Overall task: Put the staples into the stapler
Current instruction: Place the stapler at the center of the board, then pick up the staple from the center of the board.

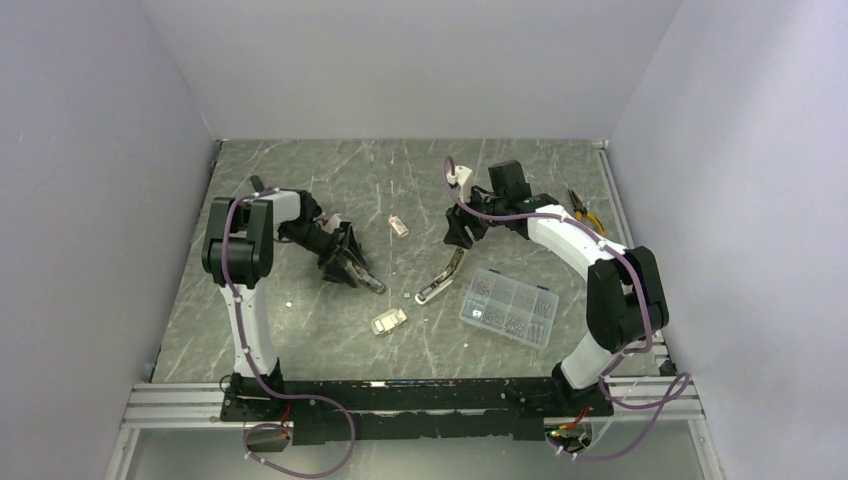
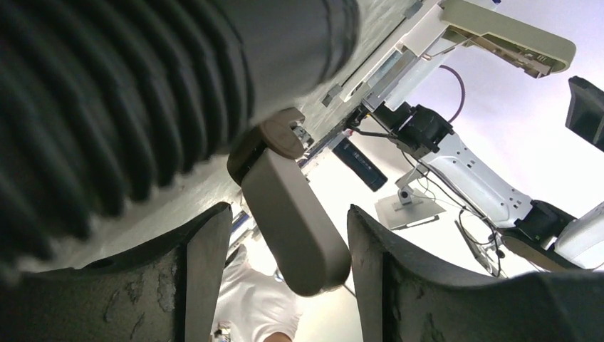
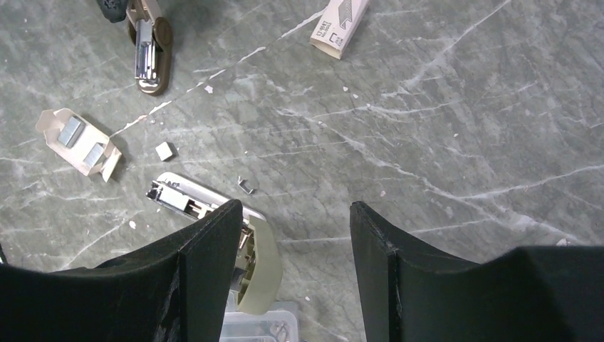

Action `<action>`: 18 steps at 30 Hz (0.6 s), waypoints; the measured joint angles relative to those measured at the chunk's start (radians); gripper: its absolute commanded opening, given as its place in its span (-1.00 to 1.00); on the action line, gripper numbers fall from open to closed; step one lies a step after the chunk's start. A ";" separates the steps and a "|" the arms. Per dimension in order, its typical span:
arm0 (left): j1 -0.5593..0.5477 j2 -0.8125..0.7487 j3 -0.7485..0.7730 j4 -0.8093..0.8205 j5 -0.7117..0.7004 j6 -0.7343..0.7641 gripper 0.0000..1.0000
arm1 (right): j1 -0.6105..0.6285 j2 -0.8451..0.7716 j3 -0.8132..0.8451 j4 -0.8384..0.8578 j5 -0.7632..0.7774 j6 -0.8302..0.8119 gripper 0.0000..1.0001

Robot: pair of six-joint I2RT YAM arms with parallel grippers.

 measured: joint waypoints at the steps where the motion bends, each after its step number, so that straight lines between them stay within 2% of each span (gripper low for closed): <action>1: 0.000 -0.006 0.000 -0.002 -0.008 0.013 0.38 | 0.000 0.000 0.000 0.000 0.000 0.000 0.21; 8: 0.002 -0.173 0.016 -0.028 -0.063 0.107 0.45 | 0.028 -0.024 0.006 -0.031 0.033 -0.035 0.23; 14: 0.014 -0.396 0.021 -0.026 -0.124 0.181 0.44 | 0.205 -0.031 0.055 -0.082 0.088 -0.116 0.21; 18: 0.072 -0.498 0.020 -0.006 -0.168 0.202 0.43 | 0.320 0.008 0.093 -0.118 0.105 -0.177 0.16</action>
